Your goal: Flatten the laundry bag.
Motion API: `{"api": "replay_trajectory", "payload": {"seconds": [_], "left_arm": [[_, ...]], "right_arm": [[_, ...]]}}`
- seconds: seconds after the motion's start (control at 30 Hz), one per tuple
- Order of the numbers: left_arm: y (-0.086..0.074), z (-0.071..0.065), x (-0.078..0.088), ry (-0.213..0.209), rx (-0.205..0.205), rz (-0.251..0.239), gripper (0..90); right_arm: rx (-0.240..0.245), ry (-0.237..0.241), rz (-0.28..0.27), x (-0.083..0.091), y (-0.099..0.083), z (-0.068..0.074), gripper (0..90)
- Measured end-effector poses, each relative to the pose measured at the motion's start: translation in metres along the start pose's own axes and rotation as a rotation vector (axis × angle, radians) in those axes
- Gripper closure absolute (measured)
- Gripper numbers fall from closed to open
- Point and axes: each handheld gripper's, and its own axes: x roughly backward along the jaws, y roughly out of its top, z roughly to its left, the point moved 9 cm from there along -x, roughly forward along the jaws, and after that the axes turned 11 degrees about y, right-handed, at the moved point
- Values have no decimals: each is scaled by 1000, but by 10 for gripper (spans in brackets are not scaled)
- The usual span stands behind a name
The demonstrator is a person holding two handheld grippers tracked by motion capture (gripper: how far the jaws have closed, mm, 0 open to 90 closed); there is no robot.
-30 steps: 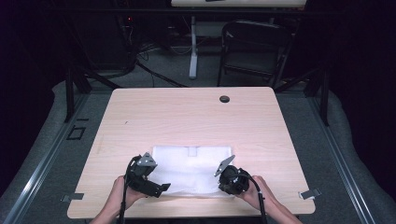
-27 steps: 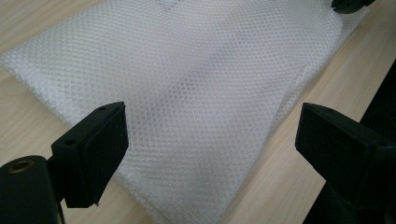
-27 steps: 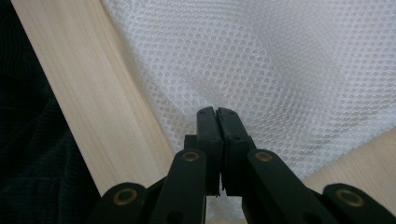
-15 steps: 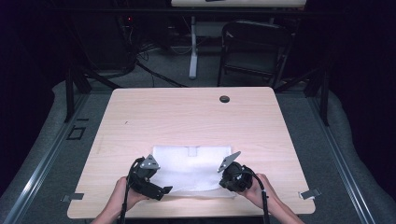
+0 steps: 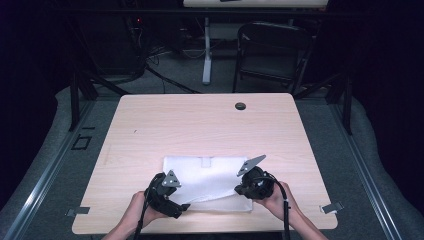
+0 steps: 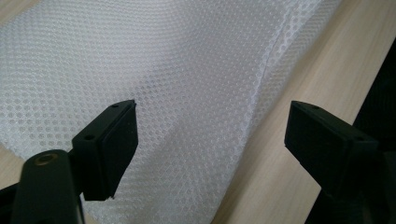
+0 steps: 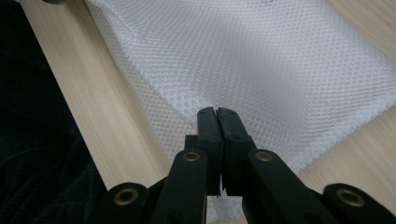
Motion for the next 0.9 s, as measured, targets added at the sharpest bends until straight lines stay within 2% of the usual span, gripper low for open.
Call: {"api": "replay_trajectory", "payload": {"seconds": [0.17, 0.3, 0.43, 0.5, 0.57, 0.67, 0.9], "left_arm": [[1, -3, -8, -2, -28, 16, 292], [3, -11, -16, -15, -61, 34, 314], [6, -15, -25, -5, -92, 60, 451], [8, -15, -26, -22, -89, 49, 570], [11, -15, -26, -32, -70, 27, 678], [15, -12, -23, -15, -54, -8, 824], [25, -7, -11, -27, 1, -46, 874]], "right_arm": [[-12, 6, -17, 2, 4, 0, 893], [-17, 7, -23, 4, 7, -1, 893], [-27, 10, -28, 5, 8, -1, 893], [-28, 10, -28, 6, 8, -1, 893], [-25, 11, -25, 6, 7, -2, 892], [-36, 12, -19, 5, 4, -4, 892], [-30, 3, -14, 2, 1, -3, 849]]}}
